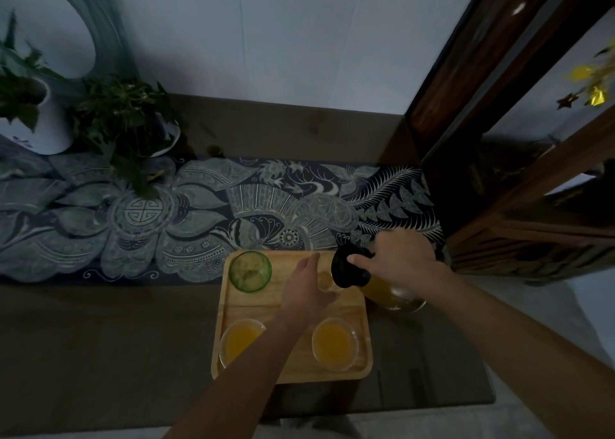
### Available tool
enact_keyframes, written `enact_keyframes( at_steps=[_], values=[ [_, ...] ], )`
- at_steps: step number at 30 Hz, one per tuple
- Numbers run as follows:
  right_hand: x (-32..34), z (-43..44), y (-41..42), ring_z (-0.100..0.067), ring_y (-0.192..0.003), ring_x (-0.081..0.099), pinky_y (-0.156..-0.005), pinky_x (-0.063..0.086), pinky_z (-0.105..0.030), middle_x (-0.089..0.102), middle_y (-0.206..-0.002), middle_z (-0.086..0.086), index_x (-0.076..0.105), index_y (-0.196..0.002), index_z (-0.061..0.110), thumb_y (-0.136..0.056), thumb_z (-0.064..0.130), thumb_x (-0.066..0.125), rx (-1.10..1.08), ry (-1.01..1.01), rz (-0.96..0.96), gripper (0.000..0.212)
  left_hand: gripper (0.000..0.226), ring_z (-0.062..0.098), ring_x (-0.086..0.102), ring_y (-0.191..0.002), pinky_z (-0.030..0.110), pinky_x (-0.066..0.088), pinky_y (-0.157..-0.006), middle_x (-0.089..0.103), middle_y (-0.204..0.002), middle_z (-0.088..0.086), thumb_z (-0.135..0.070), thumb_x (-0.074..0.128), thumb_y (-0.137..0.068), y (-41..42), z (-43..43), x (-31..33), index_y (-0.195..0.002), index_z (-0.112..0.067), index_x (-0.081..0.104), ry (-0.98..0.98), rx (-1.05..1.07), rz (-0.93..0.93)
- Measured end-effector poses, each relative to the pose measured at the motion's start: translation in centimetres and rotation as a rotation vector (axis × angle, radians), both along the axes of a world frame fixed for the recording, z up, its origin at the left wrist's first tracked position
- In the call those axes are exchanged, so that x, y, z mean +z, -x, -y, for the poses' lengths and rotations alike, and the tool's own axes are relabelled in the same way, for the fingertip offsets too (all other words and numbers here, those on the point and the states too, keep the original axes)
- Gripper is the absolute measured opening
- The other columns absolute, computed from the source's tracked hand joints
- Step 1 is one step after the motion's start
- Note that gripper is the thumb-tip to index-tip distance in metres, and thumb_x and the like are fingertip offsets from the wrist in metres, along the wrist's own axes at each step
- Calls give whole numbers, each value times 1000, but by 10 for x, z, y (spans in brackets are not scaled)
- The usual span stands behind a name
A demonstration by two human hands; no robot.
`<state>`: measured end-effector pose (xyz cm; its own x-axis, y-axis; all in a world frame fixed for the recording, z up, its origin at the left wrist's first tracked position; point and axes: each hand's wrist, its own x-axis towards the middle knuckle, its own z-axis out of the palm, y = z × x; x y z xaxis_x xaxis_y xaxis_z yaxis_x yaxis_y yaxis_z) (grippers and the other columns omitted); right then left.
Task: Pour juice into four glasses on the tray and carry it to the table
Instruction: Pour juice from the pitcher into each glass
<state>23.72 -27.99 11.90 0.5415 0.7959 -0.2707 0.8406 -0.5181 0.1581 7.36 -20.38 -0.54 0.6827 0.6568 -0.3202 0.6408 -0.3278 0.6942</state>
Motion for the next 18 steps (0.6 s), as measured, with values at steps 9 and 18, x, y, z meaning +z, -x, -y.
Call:
enact_keyframes(
  at_steps=[9, 18],
  values=[
    [-4, -16, -3, -12, -49, 38, -44, 27, -28, 47, -60, 3, 37, -60, 24, -78, 85, 47, 78, 81, 93, 64, 102, 21, 51, -133, 29, 42, -103, 48, -151, 2, -31, 90, -71, -2, 4, -2, -155, -18, 34, -17, 39, 45],
    [3, -33, 12, -19, -63, 46, -55, 37, -32, 38, -63, 2, 41, -72, 21, -84, 78, 48, 161, 185, 133, 59, 103, 22, 53, -131, 28, 42, -100, 51, -149, 3, -30, 91, -68, -1, 7, -6, -153, -17, 36, 1, 79, 45]
  ],
)
